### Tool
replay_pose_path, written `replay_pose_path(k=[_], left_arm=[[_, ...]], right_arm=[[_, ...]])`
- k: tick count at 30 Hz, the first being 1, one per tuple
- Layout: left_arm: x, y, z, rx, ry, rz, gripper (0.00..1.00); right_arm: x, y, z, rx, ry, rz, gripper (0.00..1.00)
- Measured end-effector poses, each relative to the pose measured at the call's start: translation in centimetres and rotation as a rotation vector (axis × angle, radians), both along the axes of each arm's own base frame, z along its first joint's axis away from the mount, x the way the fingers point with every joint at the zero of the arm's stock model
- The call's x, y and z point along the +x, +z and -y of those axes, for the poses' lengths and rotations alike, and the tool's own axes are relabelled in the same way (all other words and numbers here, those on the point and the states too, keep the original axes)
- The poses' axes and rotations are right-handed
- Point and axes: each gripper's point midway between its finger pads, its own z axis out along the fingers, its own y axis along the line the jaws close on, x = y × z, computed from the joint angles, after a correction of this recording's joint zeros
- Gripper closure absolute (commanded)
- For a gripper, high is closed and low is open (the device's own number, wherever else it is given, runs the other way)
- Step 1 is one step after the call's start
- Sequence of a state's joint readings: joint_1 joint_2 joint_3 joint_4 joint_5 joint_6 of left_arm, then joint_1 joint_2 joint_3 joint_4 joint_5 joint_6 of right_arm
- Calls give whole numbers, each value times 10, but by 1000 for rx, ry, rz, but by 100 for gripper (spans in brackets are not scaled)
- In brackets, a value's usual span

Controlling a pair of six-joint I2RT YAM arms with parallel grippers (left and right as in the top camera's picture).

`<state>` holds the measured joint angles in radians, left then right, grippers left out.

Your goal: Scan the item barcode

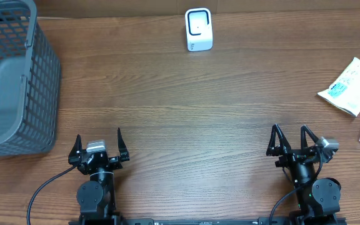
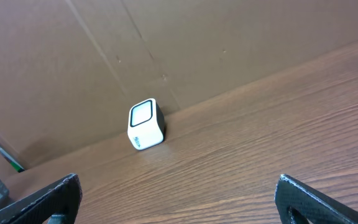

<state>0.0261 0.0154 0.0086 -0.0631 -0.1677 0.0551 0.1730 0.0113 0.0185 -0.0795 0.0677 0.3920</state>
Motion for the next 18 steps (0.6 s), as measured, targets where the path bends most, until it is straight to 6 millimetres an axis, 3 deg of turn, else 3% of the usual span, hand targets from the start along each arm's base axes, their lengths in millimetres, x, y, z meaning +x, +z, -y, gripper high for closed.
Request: replay_pose_path(k=[9, 13, 18], left_arm=[[0, 0, 0, 0, 0, 0, 0], [0, 0, 0, 0, 0, 0, 0], [0, 0, 0, 0, 0, 0, 0]], right_arm=[[0, 1, 0, 1, 0, 4, 0], [0, 14, 0, 10, 0, 57, 0], [0, -1, 0, -1, -1, -3, 0]])
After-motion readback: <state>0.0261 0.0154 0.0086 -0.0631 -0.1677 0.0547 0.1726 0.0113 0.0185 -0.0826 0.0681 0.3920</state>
